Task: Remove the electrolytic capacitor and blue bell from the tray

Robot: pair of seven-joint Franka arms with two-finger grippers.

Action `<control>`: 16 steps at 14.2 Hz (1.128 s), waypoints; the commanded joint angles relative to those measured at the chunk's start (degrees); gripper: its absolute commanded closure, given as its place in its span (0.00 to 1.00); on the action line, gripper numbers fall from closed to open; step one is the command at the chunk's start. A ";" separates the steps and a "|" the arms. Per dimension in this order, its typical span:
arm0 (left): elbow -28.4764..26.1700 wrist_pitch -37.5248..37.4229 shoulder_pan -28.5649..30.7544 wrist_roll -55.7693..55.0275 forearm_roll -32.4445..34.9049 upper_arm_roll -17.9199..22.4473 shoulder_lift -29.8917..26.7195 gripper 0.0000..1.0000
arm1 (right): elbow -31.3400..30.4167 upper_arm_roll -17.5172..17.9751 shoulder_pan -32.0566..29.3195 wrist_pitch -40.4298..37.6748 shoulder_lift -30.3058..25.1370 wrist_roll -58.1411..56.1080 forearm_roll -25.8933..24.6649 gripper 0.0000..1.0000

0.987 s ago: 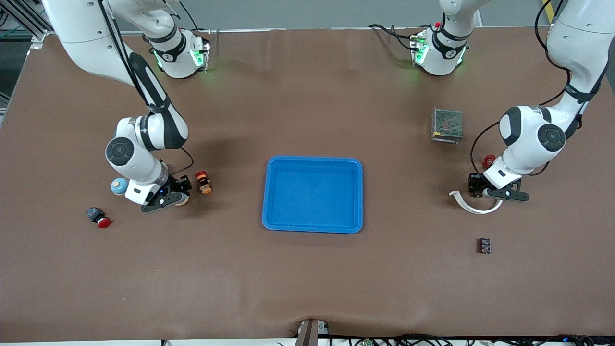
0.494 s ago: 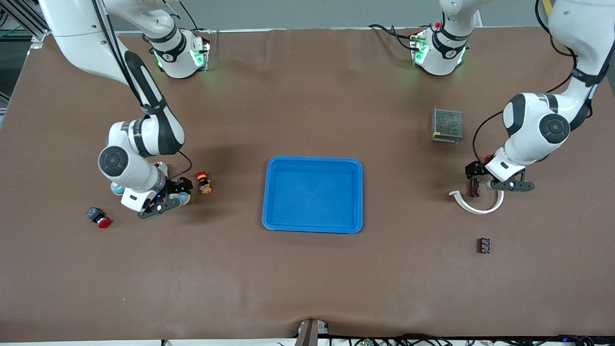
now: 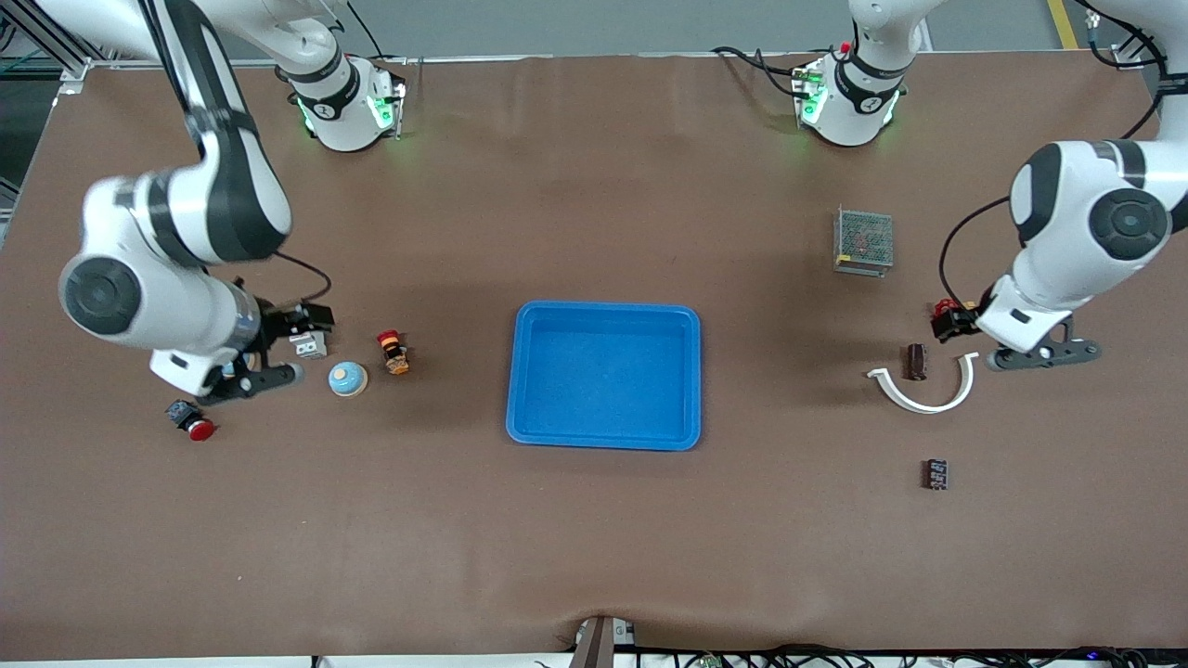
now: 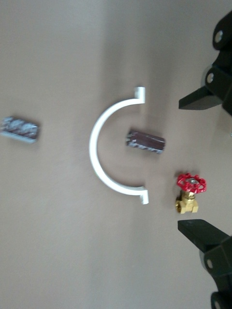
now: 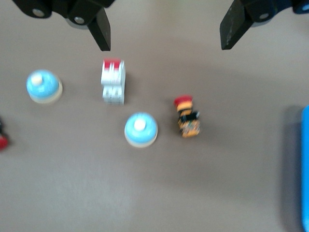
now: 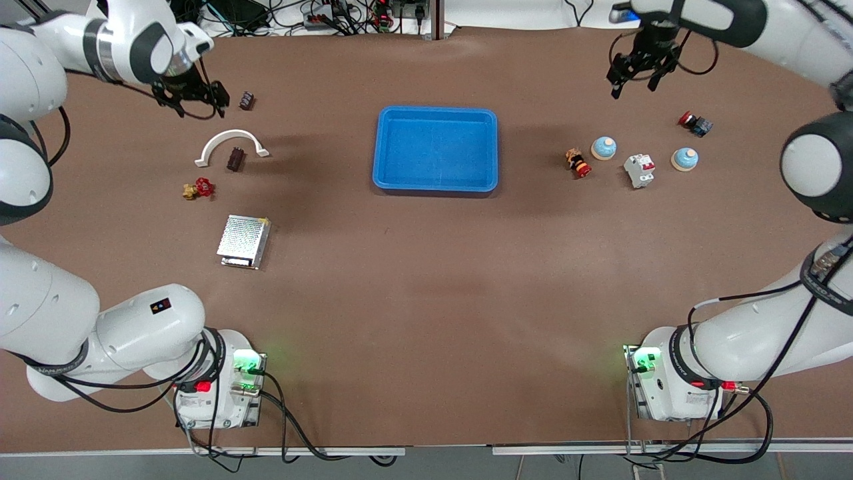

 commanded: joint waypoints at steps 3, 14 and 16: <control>26.01 -14.55 -3.08 -0.16 0.61 -0.01 13.87 0.00 | -0.31 0.23 0.68 -12.51 -15.71 4.24 -0.31 0.00; 38.26 -15.36 -20.37 -6.49 0.35 7.42 19.95 0.00 | -1.01 -0.30 -15.14 -13.87 -24.70 -1.12 -2.95 0.00; 39.22 -15.36 -24.17 -6.67 -1.49 9.74 19.87 0.00 | -0.58 -0.21 -15.14 -12.98 -24.53 -1.04 -3.21 0.00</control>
